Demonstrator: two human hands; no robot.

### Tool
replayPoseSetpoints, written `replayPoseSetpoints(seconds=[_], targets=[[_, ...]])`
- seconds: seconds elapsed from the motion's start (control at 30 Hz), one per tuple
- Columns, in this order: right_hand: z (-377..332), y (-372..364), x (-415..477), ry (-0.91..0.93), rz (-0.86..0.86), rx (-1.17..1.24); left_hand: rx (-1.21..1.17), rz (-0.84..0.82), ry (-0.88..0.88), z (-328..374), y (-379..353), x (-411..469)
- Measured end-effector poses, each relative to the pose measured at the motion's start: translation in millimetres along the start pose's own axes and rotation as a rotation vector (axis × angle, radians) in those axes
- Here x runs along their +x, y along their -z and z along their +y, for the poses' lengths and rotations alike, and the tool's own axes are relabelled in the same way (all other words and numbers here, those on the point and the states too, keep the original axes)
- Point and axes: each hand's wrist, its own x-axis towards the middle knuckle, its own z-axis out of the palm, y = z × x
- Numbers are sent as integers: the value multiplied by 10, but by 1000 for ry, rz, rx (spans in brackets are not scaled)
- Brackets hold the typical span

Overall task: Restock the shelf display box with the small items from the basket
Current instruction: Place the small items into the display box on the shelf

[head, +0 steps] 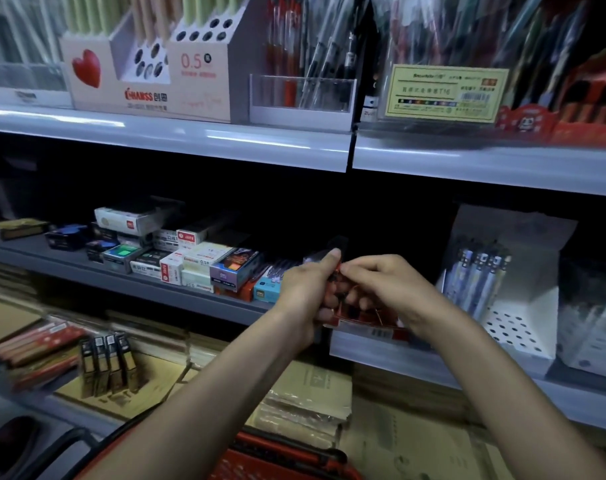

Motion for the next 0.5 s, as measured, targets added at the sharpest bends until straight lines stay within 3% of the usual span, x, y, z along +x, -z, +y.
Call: replayPoseSetpoints(seconds=[0.17, 0.33, 0.4, 0.5], targets=[[35, 116, 49, -149, 10, 345, 262, 18, -167, 55, -56, 38], [3, 152, 157, -192, 69, 520, 349, 7, -97, 13, -100, 125], [41, 148, 228, -119, 240, 362, 236, 45, -22, -23, -89, 167], [170, 179, 309, 115, 505, -341, -38, 58, 136, -25, -63, 180]])
